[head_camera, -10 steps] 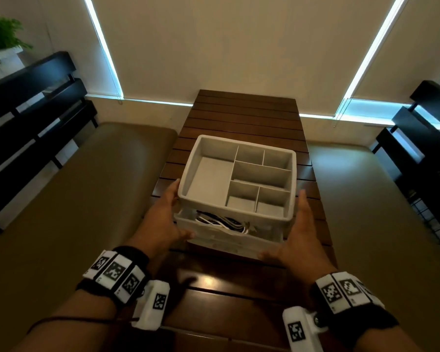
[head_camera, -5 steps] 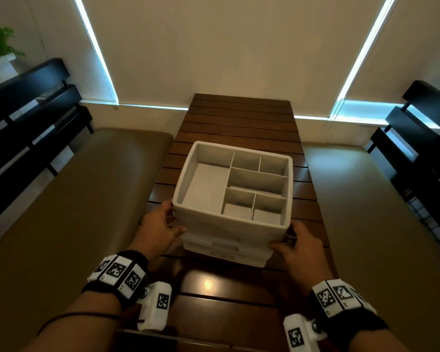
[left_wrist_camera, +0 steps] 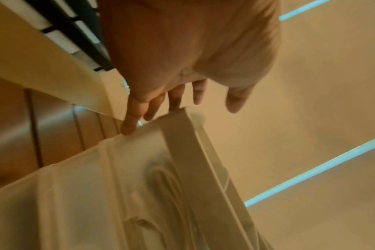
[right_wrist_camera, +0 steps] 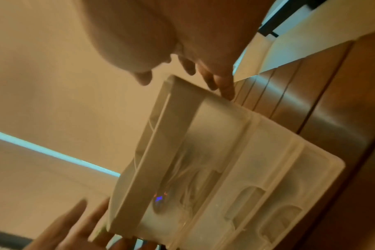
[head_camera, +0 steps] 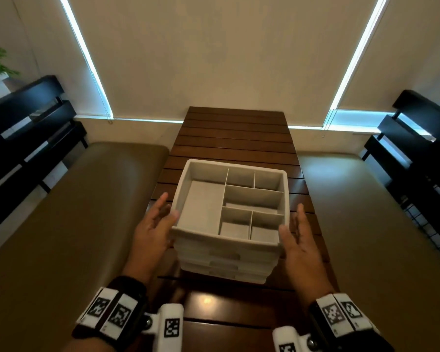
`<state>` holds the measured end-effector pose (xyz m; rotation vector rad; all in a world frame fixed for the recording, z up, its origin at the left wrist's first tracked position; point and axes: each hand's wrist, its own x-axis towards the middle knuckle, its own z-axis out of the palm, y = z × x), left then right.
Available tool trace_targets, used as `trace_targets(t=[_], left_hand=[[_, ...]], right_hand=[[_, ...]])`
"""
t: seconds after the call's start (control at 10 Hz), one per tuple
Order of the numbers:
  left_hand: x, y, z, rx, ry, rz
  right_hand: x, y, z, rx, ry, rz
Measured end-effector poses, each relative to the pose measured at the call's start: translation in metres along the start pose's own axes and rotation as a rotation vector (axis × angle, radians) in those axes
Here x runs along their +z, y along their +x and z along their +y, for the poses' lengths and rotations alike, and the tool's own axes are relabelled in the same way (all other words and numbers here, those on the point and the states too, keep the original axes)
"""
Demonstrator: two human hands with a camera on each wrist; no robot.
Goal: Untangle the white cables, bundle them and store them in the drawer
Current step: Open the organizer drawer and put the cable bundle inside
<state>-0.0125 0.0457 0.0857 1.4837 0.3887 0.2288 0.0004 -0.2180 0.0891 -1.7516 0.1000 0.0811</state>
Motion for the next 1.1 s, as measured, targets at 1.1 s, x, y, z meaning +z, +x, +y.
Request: trace_targets(t=[1.1], left_hand=[[0.069, 0.129, 0.022, 0.09, 0.424, 0.004]], right_hand=[[0.02, 0.16, -0.02, -0.04, -0.295, 0.107]])
